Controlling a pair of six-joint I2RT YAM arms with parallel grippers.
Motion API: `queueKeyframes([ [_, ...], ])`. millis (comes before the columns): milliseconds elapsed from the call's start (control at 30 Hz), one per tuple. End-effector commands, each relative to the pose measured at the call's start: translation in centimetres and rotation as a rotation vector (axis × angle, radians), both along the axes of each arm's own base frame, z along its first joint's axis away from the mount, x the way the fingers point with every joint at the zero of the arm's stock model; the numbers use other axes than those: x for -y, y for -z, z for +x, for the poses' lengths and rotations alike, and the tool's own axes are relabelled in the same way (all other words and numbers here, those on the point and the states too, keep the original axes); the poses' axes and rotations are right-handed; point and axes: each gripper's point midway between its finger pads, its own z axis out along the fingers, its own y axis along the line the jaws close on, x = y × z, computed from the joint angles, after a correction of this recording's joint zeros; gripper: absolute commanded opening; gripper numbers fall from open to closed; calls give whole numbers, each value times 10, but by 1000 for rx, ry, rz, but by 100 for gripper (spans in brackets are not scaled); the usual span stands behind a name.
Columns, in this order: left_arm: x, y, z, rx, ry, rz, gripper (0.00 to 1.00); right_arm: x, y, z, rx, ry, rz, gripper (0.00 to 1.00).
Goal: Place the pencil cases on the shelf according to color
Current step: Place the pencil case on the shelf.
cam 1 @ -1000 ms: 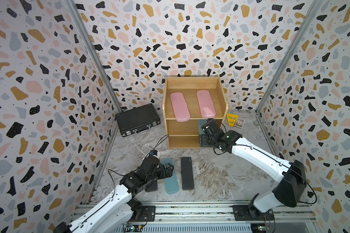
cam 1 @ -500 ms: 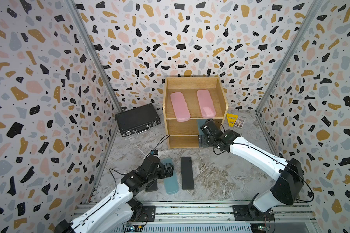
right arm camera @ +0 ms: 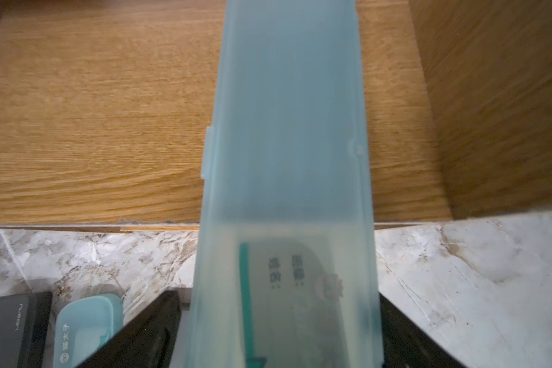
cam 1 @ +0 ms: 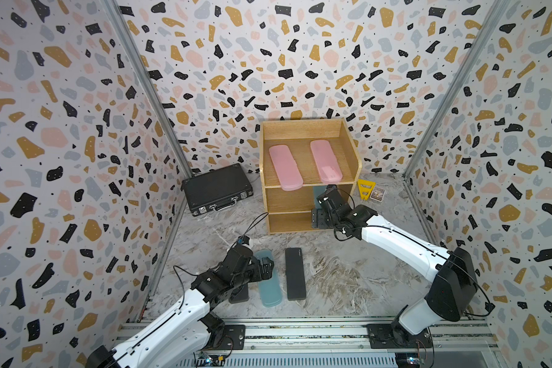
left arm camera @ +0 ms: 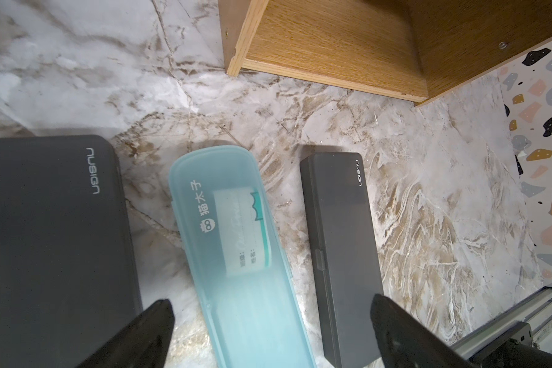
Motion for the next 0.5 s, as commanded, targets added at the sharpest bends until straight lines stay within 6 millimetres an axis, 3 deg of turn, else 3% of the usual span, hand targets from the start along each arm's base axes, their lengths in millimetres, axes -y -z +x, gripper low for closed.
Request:
queueKeyframes([
  [0, 2, -11, 6, 41, 2, -7, 100, 4, -35, -1, 88, -11, 61, 97],
  [467, -4, -15, 3, 47, -13, 1, 100, 21, -43, -22, 91, -26, 57, 100],
])
